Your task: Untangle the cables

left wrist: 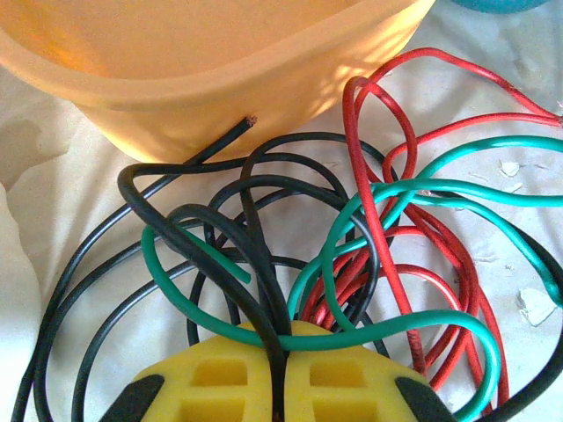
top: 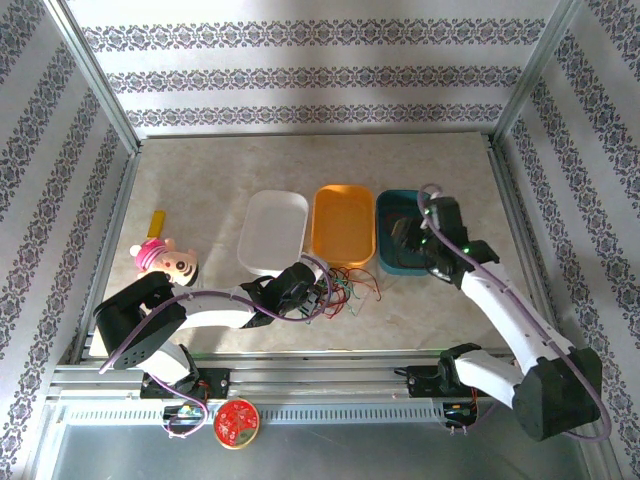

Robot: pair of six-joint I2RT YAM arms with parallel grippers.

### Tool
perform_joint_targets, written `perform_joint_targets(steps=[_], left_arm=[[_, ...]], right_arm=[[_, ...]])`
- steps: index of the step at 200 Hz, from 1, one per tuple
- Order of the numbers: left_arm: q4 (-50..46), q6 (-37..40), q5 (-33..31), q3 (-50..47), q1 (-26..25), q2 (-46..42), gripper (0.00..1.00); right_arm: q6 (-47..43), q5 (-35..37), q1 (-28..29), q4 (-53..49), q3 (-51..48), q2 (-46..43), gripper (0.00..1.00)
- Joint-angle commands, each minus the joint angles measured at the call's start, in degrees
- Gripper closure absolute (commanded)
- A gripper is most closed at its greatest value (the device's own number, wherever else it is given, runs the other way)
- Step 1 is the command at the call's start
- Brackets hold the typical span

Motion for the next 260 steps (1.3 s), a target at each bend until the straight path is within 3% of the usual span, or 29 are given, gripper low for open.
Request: perform_joint_targets(steps=[1, 36, 104, 115, 139, 145, 176, 218, 260], left_arm=[[2.3, -0.3, -1.1, 0.6, -1.0, 0.6, 1.00], [2.2, -0.1, -1.1, 1.2, -1.0, 1.3, 1.00], [2.1, -0.6, -1.6, 0.8, -1.0, 1.0, 1.00], [2.1, -0.5, -1.6, 0.8, -1.0, 1.0, 1.00], [1.8, -0.3, -1.5, 1.1, -1.0, 1.4, 1.00], [1.6, -0.2, -1.6, 1.2, -1.1, 1.5, 1.00], [0.8, -0.1, -1.6, 1.1, -1.0, 1.9, 1.00], [-0.7, -0.4, -1.4, 1.1, -1.0, 2.7, 0.86], [-1.6, -0.5, -1.4, 1.7, -1.0, 4.0, 0.83]], right_arm=[[-2.5, -9.1, 6.4, -6.4, -3.4, 0.2, 0.47], [-1.6, -4.9, 15.4, -7.2, -5.3, 6.0, 0.48], [1.6, 1.4, 17.3, -7.6, -7.3, 15.1, 0.54], [2.1, 2.0, 17.3, -7.5, -7.8, 15.5, 0.61], [2.7, 3.6, 17.3, -8.1, -7.7, 15.9, 0.95], [2.7, 3.8, 17.3, -8.3, -7.5, 15.4, 1.00], [3.7, 9.1, 18.3, -11.4, -4.8, 8.1, 1.00], [4.0, 19.9, 19.2, -13.4, 3.6, -5.8, 1.00], [-6.7, 35.5, 18.3, -7.6, 14.4, -13.2, 1.00]])
